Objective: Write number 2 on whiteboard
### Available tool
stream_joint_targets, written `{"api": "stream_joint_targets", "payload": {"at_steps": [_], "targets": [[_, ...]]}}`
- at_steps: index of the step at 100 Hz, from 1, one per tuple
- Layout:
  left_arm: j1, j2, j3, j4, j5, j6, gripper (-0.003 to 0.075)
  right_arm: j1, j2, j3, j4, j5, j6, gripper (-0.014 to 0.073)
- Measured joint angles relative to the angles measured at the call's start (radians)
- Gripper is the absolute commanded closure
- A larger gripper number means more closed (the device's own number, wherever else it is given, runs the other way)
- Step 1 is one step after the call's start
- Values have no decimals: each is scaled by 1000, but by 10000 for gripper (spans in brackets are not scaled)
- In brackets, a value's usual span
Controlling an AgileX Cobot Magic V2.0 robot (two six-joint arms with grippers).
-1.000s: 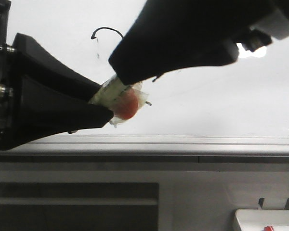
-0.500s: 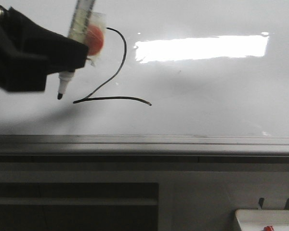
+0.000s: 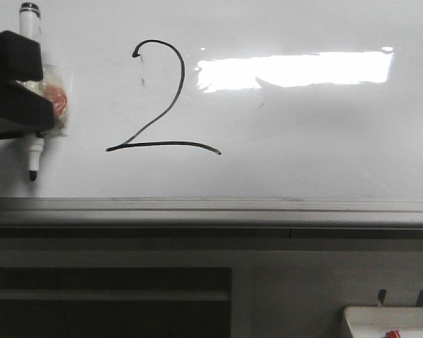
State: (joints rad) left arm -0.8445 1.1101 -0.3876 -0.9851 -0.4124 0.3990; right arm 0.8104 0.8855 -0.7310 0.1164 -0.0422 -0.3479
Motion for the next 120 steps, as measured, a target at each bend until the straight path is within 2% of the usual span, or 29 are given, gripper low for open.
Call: {"api": "stream_joint_targets", "payload": {"at_steps": [19, 40, 64, 71, 86, 94, 116, 120], "targets": [[75, 0, -16, 31, 100, 0, 741, 0, 0, 0, 2, 20, -1, 90], [85, 0, -29, 97, 124, 0, 741, 0, 0, 0, 3, 28, -1, 90], [86, 0, -29, 106, 128, 0, 731, 0, 0, 0, 5, 42, -1, 90], [86, 0, -29, 106, 128, 0, 675, 0, 0, 0, 5, 42, -1, 90], [86, 0, -29, 109, 126, 0, 420, 0, 0, 0, 5, 66, -1, 90], [86, 0, -29, 111, 119, 0, 335, 0, 0, 0, 5, 71, -1, 90], [86, 0, -29, 147, 114, 0, 332, 0, 0, 0, 5, 83, -1, 92], [86, -2, -29, 149, 118, 0, 335, 0, 0, 0, 5, 92, -1, 120]]}}
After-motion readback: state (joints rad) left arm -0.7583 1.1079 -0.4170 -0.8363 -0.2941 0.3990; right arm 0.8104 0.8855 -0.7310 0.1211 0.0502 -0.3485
